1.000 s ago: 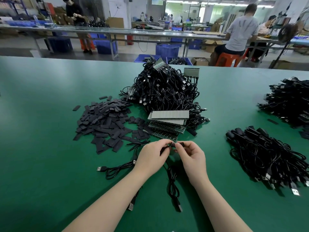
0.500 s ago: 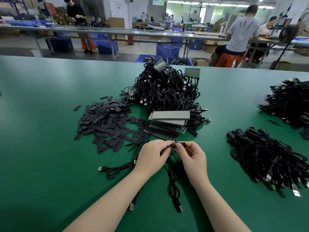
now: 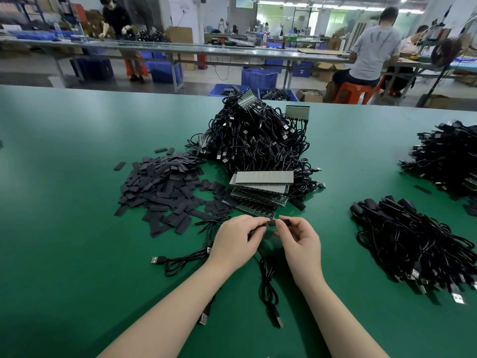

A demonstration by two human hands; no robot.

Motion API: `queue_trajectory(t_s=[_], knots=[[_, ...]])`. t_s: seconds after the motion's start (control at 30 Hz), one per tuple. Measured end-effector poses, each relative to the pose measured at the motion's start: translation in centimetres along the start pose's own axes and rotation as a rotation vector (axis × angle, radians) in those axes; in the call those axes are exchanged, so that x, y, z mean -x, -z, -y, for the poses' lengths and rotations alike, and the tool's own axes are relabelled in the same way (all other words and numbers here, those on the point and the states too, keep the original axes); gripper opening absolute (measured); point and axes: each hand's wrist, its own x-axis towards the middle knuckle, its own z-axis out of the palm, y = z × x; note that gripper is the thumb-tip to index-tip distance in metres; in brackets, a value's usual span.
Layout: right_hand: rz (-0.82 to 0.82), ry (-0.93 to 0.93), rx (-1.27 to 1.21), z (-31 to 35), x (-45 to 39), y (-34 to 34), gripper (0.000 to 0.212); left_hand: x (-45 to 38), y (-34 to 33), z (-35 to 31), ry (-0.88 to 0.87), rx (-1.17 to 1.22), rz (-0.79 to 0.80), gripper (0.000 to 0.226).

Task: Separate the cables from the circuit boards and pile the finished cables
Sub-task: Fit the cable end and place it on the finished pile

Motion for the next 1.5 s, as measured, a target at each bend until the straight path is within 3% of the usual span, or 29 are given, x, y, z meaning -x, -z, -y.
queue_trajectory(t_s=[1.5], knots=[[0.037, -0.032, 0.021, 0.21, 0.04, 0.02, 0.012, -0.02, -0.25, 0.71, 0.014, 0.093, 0.025, 0.025]])
